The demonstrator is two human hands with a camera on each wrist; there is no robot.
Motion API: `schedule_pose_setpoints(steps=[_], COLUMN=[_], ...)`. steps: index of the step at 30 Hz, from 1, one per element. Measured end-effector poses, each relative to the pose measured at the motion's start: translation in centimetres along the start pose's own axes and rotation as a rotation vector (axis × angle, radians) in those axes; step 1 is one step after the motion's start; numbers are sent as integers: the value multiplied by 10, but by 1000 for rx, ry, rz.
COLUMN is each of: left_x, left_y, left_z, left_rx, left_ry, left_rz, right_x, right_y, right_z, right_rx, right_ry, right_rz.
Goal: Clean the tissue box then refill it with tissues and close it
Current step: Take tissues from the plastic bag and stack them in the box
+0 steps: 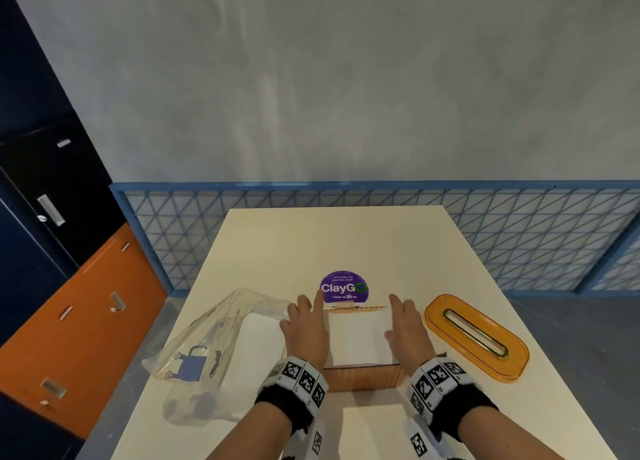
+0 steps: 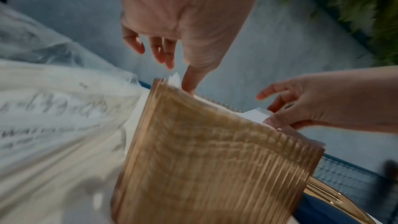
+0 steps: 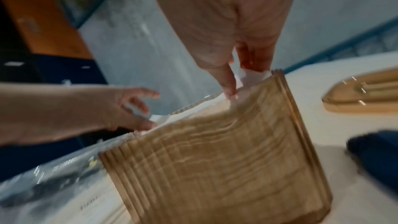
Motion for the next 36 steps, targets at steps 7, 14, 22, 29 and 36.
schedule_pose_setpoints(steps=[7, 14, 22, 29, 36], left_x=[10, 11, 1, 12, -15], left_y=[-6, -1, 9, -9, -90], left_z=[-3, 8, 9, -2, 33], left_rx=[-389, -391, -370, -339, 240], left_ry=[-360, -524, -488, -208, -179], left_rz=[345, 531, 673, 491, -13], right_x=[12, 17, 16, 31, 35], right_y=[2, 7, 3, -6, 16], right_z=[1, 10, 5, -4, 2], right_rx=[370, 282, 302, 275, 93], right_ry=[-484, -738, -773, -584, -143], right_rz=[-309, -394, -474, -370, 21])
Point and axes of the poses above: each hand's wrist, its own z-axis towards the middle knuckle, its own x-axis out of the back of the hand, y = z × x, the point moved 1 cm from there along z, towards the middle knuckle, and after that the axes turned 12 degrees about x, right-handed, at the moved point
